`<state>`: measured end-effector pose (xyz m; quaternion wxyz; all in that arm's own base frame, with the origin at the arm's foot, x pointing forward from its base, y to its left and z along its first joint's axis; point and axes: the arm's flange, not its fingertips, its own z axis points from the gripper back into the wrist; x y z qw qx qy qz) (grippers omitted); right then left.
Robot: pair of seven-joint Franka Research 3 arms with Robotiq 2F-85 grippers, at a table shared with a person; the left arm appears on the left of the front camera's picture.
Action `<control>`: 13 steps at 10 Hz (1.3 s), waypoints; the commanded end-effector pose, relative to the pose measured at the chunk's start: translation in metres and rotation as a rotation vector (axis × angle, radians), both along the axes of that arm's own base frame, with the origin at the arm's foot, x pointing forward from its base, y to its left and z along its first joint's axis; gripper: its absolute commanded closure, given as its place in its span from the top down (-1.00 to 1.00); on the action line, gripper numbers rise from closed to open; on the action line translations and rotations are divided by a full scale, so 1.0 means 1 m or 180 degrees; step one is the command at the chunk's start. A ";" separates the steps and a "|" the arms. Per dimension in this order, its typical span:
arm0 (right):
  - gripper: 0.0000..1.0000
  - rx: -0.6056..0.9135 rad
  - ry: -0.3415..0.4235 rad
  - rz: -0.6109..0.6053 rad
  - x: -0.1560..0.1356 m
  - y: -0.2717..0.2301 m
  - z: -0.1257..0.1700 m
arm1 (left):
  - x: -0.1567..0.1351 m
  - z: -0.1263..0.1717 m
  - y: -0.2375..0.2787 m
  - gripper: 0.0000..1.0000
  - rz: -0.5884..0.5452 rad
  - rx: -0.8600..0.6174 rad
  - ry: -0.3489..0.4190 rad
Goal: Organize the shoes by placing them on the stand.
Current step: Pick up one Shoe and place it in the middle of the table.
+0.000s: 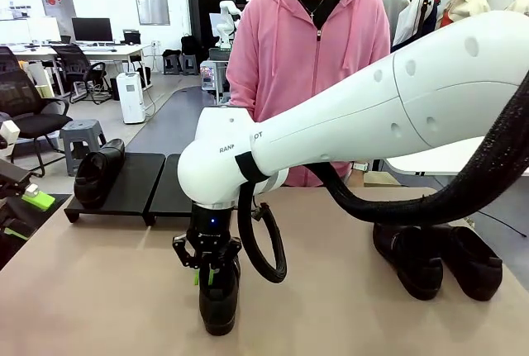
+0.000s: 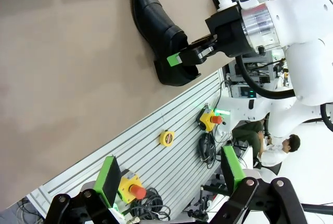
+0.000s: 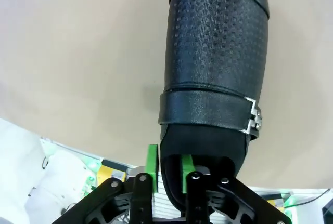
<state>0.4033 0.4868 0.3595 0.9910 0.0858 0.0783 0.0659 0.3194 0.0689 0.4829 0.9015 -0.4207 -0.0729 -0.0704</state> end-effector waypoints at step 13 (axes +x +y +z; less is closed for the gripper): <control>1.00 0.1851 -0.1053 -0.0230 -0.165 -0.473 0.156 | -0.001 0.000 0.002 1.00 -0.0031 -0.0014 -0.0030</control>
